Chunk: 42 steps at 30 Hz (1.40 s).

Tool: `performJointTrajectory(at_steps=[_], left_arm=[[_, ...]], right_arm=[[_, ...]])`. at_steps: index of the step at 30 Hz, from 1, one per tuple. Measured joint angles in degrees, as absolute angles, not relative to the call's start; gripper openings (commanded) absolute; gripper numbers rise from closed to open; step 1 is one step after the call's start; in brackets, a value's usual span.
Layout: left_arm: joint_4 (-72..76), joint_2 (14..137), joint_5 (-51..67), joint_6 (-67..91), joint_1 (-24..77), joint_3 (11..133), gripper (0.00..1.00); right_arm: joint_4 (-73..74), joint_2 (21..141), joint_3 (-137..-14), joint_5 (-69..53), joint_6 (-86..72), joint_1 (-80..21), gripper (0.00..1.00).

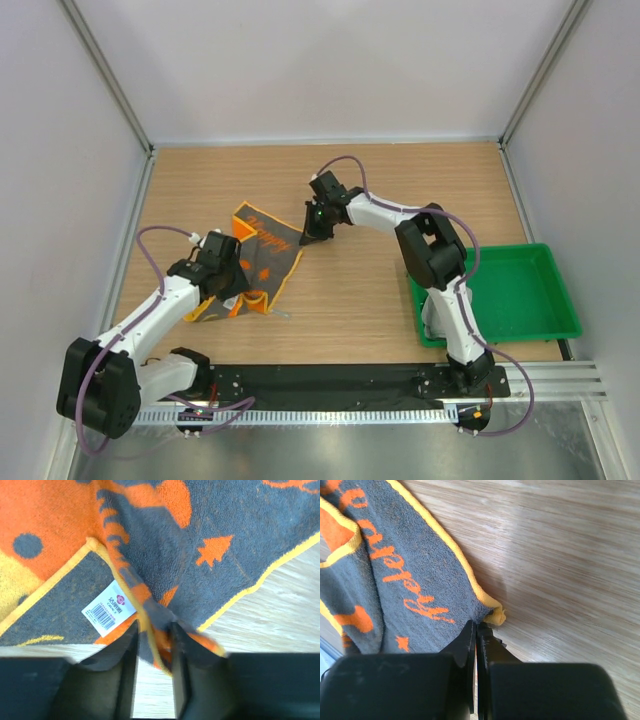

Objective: Roll the towels

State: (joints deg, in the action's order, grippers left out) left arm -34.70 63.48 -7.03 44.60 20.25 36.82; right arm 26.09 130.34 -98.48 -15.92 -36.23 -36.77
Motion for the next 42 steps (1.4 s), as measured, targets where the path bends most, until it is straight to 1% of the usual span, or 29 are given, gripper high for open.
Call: performJointTrajectory(at_steps=[1,4,7,12,16,21,25,30,34,42], left_arm=[[-34.68,63.46,-7.03,44.58,20.25,36.82,0.48],[-34.72,63.2,-7.22,44.51,20.25,36.82,0.62],[-34.74,62.48,-7.55,44.64,20.25,36.82,0.67],[-34.83,62.08,-8.01,44.56,20.25,36.84,0.68],[-34.87,62.48,-8.51,44.56,20.29,36.86,0.68],[-34.83,64.55,-9.04,44.56,20.36,36.86,0.66],[-34.89,65.39,-9.89,44.82,21.32,36.82,0.62],[-34.81,65.3,-11.77,45.87,22.24,35.22,0.61],[-34.59,65.98,-12.69,46.28,22.31,34.94,0.59],[-32.32,71.99,-13.45,46.61,24.99,34.96,0.59]], right_arm=[[24.99,129.93,-97.49,-16.12,-36.4,-36.36,0.01],[21.21,127.74,-92.97,-16.51,-37.12,-35.53,0.01],[19.53,123.09,-85.78,-15.92,-37.63,-33.8,0.01],[19.33,111.28,-70.28,-10.26,-38.22,-30.33,0.01],[19.7,101.36,-58.41,-5.39,-39.79,-29.95,0.01],[21.85,92.73,-49.87,-0.93,-41.19,-30.5,0.01],[24.93,88.71,-47.05,1.87,-41.34,-30.52,0.01],[27.4,85.21,-46.41,4.64,-41.32,-30.52,0.01],[27.49,84.58,-46.37,5.06,-41.28,-30.52,0.01],[26.48,84.82,-44.29,4.51,-41.23,-30.52,0.01]])
